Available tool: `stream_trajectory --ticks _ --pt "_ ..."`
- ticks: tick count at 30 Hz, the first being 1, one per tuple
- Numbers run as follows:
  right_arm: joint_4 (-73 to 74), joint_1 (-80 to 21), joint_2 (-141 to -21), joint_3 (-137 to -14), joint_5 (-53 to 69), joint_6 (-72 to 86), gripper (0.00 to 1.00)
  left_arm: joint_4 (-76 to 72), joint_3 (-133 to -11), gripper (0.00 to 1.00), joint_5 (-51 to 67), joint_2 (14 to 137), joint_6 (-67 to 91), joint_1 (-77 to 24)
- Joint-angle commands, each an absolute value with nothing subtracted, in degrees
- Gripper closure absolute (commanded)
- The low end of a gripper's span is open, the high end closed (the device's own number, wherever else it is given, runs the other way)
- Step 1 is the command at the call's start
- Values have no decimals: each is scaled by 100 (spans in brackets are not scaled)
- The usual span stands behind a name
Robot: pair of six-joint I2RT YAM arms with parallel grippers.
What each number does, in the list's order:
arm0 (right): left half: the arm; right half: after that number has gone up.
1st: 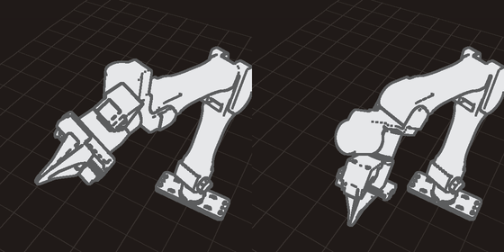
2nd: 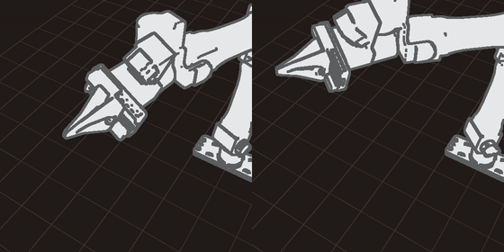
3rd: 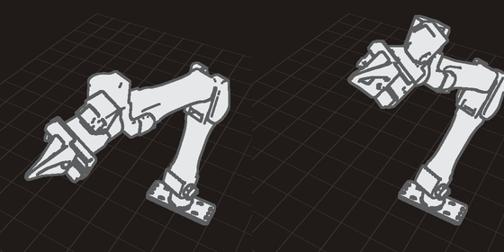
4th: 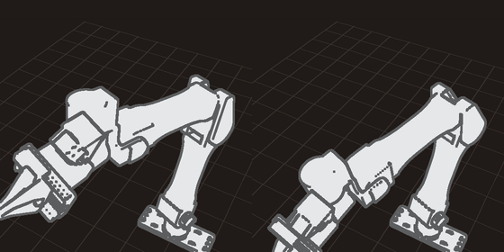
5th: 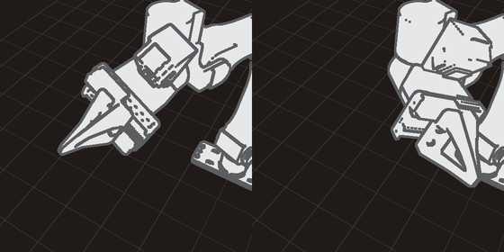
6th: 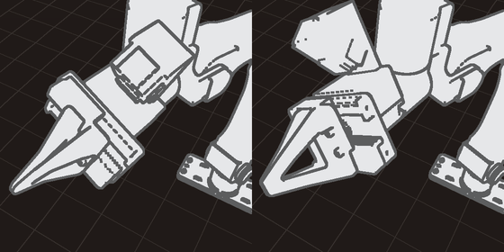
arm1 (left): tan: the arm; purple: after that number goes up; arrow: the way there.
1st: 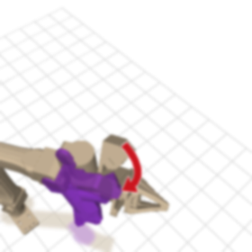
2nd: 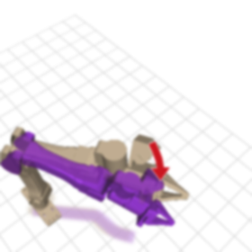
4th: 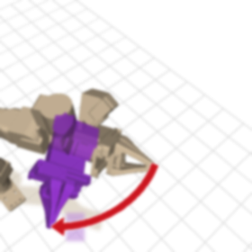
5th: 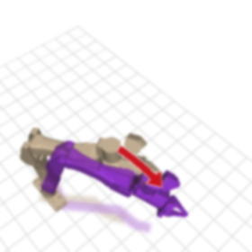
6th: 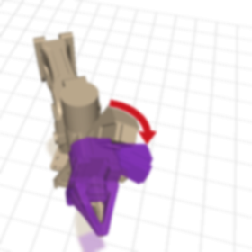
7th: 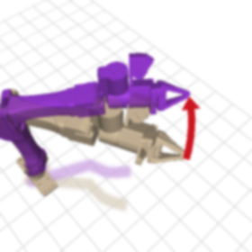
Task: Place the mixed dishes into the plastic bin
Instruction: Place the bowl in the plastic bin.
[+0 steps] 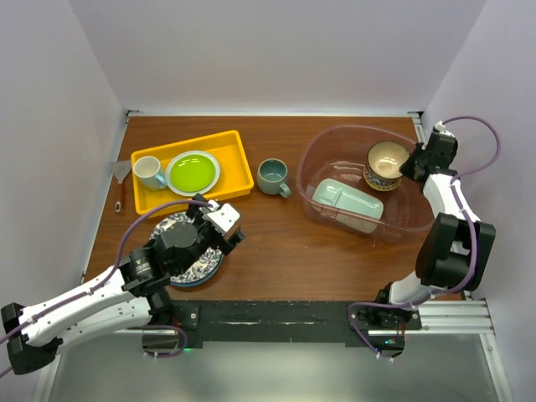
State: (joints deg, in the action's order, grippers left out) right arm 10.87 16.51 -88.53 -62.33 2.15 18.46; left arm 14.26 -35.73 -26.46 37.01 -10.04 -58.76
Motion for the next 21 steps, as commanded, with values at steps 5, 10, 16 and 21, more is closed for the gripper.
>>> stream_trajectory --ticks 5,10,16,21 --pt "237 1661 -8929 -6504 114 1987 82 1213 -3533 0 -2681 3691 -1002 -5810" --pt "237 1661 -8895 -6504 193 1925 70 1213 -3533 0 -2681 3683 -1011 -5801" --pt "237 1661 -8536 -6425 220 1802 49 1204 -3533 0 -2672 3683 -1002 -5783" --pt "272 1661 -8052 -6346 167 1609 38 1204 -3525 0 -2654 3674 -1011 -5783"
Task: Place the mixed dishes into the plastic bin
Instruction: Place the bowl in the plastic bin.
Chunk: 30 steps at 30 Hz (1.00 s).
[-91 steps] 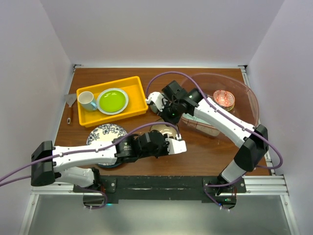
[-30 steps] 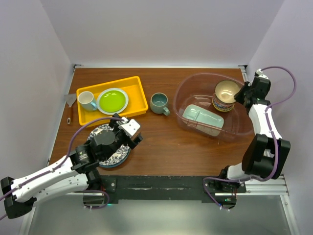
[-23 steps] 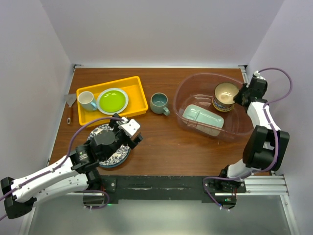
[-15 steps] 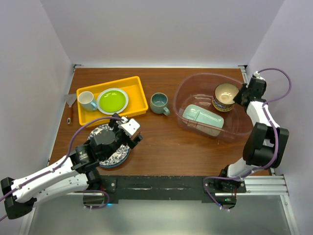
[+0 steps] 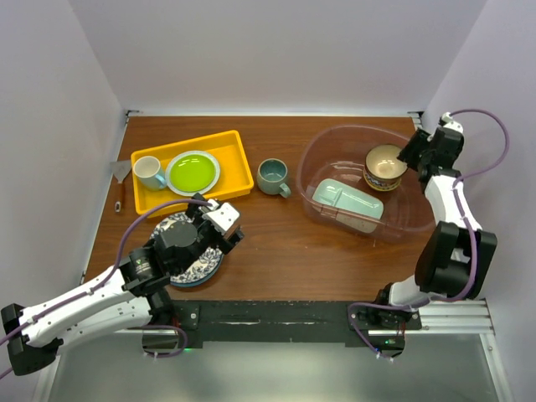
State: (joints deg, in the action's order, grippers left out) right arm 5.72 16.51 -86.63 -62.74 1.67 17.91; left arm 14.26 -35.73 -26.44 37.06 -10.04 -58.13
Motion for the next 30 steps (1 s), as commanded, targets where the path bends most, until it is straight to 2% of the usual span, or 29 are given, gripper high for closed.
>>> stream_trajectory --ticks 1,2,5,16,26,30 --pt "299 1661 -7964 -6337 184 1513 37 1204 -3524 0 -2654 3683 -1002 -5783" --pt "325 1661 -7771 -6328 228 1460 34 1204 -3524 0 -2654 3691 -1011 -5775" --pt "483 1661 -7341 -6276 658 1100 33 1195 -3524 0 -2646 3683 -1002 -5774" --pt "967 1661 -5705 -5608 4295 -334 31 1160 -3498 0 -2760 3744 -958 -5695" --pt "975 1661 -5651 -5195 5333 -685 31 1134 -3498 0 -2830 3955 -809 -5555" --pt "1072 1661 -5730 -5221 5607 -747 25 1186 -3551 0 -2856 4060 -625 -5546"
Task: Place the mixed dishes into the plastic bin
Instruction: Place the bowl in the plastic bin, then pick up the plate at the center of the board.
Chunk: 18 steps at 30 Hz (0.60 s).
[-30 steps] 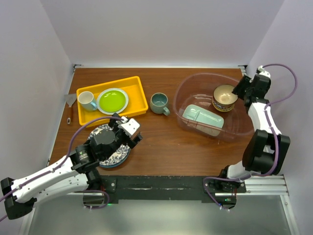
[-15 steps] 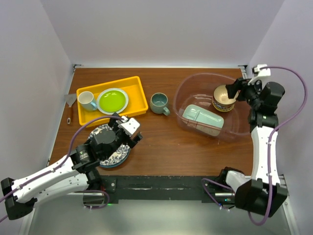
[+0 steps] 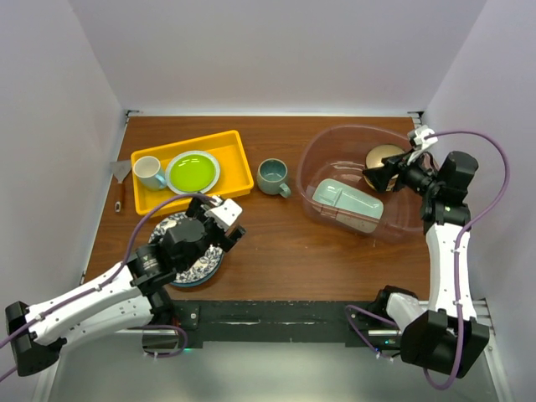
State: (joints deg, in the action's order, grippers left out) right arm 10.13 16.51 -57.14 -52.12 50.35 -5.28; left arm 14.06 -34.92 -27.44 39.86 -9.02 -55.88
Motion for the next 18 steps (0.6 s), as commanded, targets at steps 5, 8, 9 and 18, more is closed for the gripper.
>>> stream_trajectory --ticks 5,8,9,18 --pt "1301 1661 -5731 -5335 5704 -931 21 1414 -3726 0 -2865 4157 -44 -5546" --pt "1327 1661 -5713 -5344 5757 -940 21 1599 -3814 0 -2900 4184 518 -5555" --pt "1327 1661 -5704 -5335 5774 -949 21 1678 -3841 0 -2918 4201 640 -5546" --pt "1371 1661 -5704 -5353 5845 -967 21 2566 -4113 0 -3490 4157 2363 -5546"
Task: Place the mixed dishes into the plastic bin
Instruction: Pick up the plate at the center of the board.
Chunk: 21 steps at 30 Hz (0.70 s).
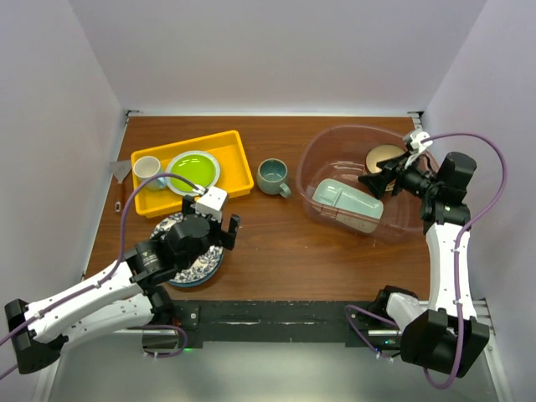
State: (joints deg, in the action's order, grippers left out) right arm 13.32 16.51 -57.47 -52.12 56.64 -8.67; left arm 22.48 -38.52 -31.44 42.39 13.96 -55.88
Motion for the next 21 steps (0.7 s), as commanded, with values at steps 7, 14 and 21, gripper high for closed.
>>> stream_trajectory --ticks 7,14,21 --pt "1380 1661 -5669 -5353 5827 -975 20 2733 -4025 0 -3515 4148 2689 -5546" --pt "1362 1661 -5651 -5344 5836 -976 20 2900 -4061 0 -3647 4412 2979 -5555" --pt "1371 1661 -5651 -5344 5845 -976 19 2935 -4069 0 -3691 4588 3085 -5546"
